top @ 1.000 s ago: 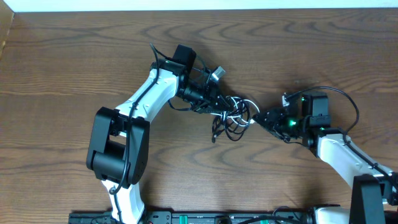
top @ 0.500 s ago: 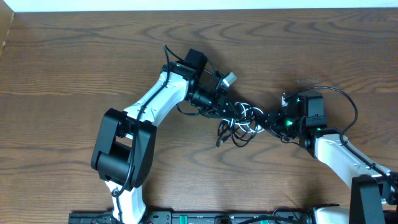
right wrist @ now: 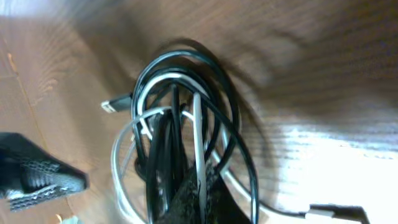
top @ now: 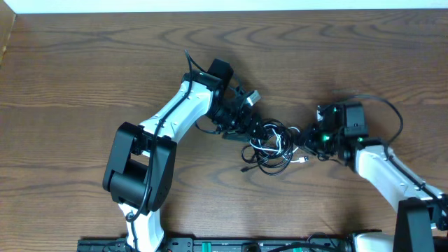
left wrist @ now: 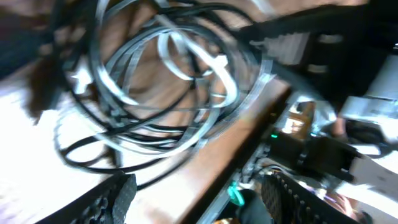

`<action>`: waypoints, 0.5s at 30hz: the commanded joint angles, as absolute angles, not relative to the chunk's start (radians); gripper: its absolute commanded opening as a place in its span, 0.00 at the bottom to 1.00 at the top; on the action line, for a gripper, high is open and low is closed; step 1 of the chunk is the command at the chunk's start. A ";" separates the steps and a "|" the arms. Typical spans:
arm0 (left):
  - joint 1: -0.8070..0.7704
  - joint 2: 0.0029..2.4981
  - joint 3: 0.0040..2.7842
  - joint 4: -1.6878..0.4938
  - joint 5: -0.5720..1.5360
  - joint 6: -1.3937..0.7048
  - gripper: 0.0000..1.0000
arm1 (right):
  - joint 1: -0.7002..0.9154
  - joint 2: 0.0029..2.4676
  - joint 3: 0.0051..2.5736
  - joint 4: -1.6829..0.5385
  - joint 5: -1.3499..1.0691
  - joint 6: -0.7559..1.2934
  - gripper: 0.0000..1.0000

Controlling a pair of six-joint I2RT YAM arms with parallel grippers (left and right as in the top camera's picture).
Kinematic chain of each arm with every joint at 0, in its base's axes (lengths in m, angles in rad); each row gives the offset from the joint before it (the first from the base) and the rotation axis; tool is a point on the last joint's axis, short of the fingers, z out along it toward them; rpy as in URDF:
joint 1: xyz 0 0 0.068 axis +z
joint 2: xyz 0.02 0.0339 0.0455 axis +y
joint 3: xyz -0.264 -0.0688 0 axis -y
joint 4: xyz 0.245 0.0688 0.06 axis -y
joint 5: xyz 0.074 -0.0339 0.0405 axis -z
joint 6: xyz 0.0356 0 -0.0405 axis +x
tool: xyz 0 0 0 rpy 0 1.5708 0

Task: Untangle cables

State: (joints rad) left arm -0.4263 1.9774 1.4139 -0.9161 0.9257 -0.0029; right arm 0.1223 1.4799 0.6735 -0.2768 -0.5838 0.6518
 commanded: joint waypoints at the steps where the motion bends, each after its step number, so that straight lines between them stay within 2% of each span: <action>1: -0.422 1.981 1.415 -0.922 0.828 0.003 0.70 | 0.133 1.445 0.831 -0.429 -0.579 0.516 0.01; 7: -0.422 1.981 1.415 -0.915 0.776 0.002 0.70 | 0.197 1.445 1.109 -0.791 -0.363 0.350 0.01; 15: -0.416 1.981 1.415 -0.919 0.581 -0.104 0.70 | 0.310 1.445 1.398 -0.964 -0.183 0.263 0.01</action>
State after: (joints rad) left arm -0.4263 1.9774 1.4139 -0.9127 0.7033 -0.0402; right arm 0.2790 1.4639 1.3109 -0.9520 -0.2790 0.3374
